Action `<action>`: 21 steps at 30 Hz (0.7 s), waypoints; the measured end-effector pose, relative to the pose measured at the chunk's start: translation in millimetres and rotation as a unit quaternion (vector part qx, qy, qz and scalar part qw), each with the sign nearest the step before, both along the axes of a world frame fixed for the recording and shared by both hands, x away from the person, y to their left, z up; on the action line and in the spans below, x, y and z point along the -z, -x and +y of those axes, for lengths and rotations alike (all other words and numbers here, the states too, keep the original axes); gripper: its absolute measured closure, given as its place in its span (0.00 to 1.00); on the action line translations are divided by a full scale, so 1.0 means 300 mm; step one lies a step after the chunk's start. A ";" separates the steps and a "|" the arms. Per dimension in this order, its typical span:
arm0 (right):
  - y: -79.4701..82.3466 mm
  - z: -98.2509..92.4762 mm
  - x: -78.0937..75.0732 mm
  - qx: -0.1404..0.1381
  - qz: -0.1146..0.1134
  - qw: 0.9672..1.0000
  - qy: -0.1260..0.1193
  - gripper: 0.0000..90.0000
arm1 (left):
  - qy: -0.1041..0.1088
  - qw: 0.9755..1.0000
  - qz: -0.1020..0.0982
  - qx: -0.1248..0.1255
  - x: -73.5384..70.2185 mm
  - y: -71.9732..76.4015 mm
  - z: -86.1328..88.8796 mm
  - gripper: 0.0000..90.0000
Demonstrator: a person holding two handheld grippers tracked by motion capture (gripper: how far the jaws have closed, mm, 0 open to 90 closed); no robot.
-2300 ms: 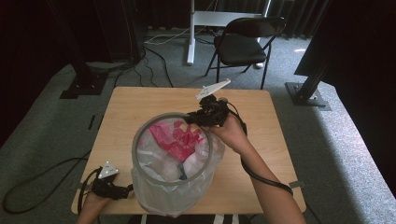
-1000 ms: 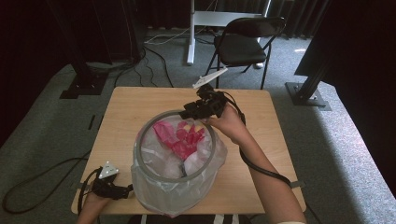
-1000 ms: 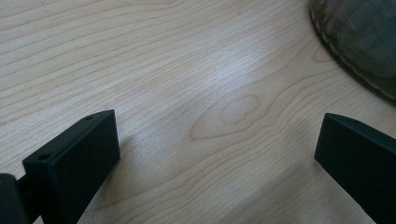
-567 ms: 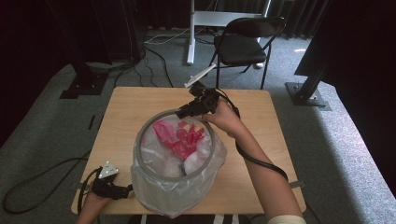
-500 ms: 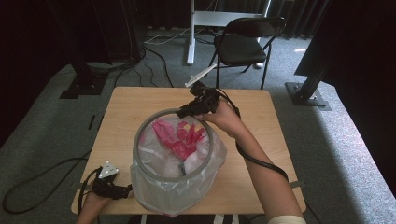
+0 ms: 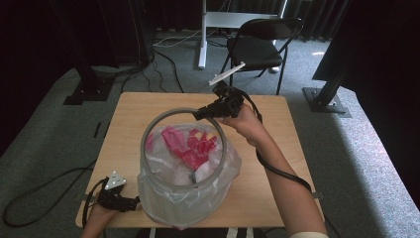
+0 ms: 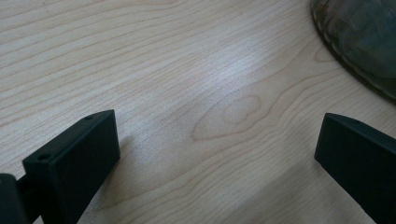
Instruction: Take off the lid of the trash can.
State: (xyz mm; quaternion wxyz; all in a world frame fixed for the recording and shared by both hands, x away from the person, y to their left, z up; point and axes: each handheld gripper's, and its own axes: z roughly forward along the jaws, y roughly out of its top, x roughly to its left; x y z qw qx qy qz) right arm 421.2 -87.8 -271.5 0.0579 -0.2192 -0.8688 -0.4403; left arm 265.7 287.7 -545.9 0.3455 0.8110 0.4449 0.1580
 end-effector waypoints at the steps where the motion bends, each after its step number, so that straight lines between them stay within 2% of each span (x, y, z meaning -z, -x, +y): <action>1: -0.001 -0.011 -0.011 0.008 0.003 1.000 -0.007 0.92 | -0.001 1.000 0.000 0.000 0.000 0.000 -0.001 0.00; 5: 0.003 -0.032 -0.033 0.011 0.000 1.000 -0.010 0.92 | -0.004 1.000 0.000 0.001 0.000 0.001 -0.003 0.00; 9: 0.014 -0.062 -0.052 0.022 -0.008 1.000 0.002 0.92 | -0.005 1.000 0.000 0.000 0.000 0.001 -0.003 0.00; 15: 0.031 -0.135 -0.090 0.036 -0.014 0.999 -0.007 0.92 | -0.008 1.000 -0.001 0.001 0.000 0.001 -0.005 0.00; 21: 0.058 -0.236 -0.102 0.057 -0.019 0.998 -0.016 0.92 | -0.009 1.000 -0.002 0.000 0.000 0.002 -0.007 0.00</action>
